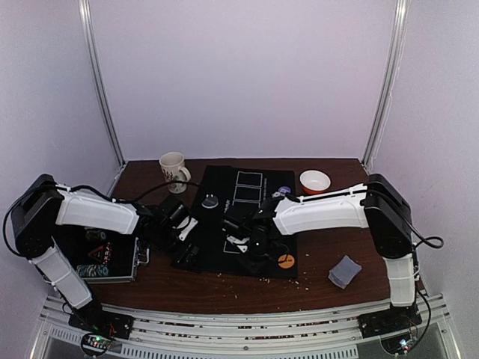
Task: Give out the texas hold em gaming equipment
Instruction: Move the pile of poker chips to the big blind area.
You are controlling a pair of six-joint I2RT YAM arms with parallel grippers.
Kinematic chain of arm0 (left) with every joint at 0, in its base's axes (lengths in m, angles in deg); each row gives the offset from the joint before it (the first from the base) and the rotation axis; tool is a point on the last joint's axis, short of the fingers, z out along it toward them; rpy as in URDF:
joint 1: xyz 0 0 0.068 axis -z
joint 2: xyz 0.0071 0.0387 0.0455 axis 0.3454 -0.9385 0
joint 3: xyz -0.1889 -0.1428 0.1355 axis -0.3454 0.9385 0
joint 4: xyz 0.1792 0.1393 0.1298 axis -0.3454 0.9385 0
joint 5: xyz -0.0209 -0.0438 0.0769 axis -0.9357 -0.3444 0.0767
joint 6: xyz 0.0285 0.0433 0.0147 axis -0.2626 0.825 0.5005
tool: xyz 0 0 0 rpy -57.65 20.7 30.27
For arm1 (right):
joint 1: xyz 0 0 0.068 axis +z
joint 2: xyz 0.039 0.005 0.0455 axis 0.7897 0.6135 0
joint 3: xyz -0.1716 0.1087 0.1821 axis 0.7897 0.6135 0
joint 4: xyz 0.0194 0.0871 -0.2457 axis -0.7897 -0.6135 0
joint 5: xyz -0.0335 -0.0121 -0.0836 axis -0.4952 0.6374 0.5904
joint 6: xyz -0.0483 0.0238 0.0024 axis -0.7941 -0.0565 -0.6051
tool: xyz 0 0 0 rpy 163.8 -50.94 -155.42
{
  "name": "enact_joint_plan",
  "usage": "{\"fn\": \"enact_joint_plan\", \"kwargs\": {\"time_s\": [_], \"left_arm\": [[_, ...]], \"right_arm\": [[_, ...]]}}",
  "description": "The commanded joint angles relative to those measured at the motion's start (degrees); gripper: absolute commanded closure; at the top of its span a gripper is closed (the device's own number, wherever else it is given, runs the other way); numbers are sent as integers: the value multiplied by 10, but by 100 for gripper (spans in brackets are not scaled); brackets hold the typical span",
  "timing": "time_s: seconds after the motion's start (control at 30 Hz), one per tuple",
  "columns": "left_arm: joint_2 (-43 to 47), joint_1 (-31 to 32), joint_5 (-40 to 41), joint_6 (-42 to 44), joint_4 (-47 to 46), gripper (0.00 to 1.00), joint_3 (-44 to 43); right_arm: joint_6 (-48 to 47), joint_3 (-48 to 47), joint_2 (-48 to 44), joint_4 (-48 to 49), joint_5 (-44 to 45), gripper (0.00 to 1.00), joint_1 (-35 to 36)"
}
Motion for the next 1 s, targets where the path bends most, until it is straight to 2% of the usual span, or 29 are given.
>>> {"fn": "enact_joint_plan", "kwargs": {"time_s": [0.0, 0.4, 0.7, 0.83, 0.97], "left_arm": [[-11, -3, 12, -16, 40, 15, 27], [-10, -3, 11, -13, 38, 14, 26], [-9, -3, 10, -11, 36, 14, 24], [-6, -4, 10, -10, 36, 14, 23], [7, -3, 0, -3, 27, 12, 23]], "right_arm": [[10, 45, -17, -45, 32, 72, -12], [20, 117, -55, -38, 37, 73, -24], [20, 130, -62, -27, 25, 73, -31], [17, 123, -55, -17, 17, 64, -31], [15, 118, -58, -10, 8, 46, -31]]}}
